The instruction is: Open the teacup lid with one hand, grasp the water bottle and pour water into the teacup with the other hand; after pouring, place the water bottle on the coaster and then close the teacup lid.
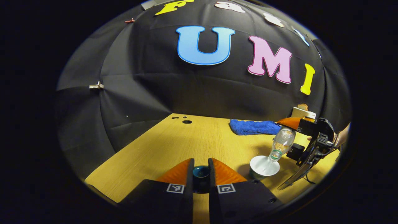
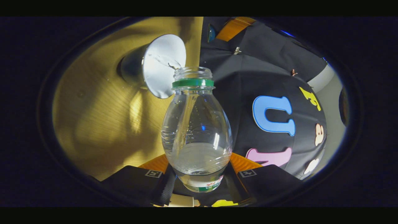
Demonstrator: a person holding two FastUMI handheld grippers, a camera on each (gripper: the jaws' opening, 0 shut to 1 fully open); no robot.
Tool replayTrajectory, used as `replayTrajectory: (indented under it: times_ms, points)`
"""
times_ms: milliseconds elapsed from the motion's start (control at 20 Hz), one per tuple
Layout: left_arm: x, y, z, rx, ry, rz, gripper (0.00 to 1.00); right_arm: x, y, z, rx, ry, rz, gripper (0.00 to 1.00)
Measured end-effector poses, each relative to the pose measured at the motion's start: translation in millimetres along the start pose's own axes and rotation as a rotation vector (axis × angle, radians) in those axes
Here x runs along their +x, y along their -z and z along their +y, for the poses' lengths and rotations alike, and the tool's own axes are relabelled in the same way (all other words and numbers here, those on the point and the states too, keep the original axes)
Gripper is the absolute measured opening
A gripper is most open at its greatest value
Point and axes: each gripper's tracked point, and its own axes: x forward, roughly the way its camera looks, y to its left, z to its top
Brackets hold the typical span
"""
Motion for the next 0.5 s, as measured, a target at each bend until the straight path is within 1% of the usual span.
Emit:
replayTrajectory:
  times_ms: [200, 250, 300, 500]
  points:
    - [-2.6, 1.6, 2.9, -0.003, -0.006, 0.001, 0.24, 0.2, -1.4, -2.6, -0.033, 0.015, -0.009, 0.74]
    - [-2.4, 2.6, 3.3, -0.003, -0.007, 0.003, 0.27, -0.6, -2.2, -2.3, -0.040, 0.016, -0.015, 0.74]
    - [-3.0, 2.7, 4.3, -0.003, -0.008, 0.003, 0.24, -0.1, 0.0, -3.1, -0.049, 0.020, -0.020, 0.74]
    - [-3.9, 4.1, 5.7, 0.001, -0.010, 0.006, 0.24, 1.0, -2.0, -6.8, -0.088, 0.037, -0.035, 0.74]
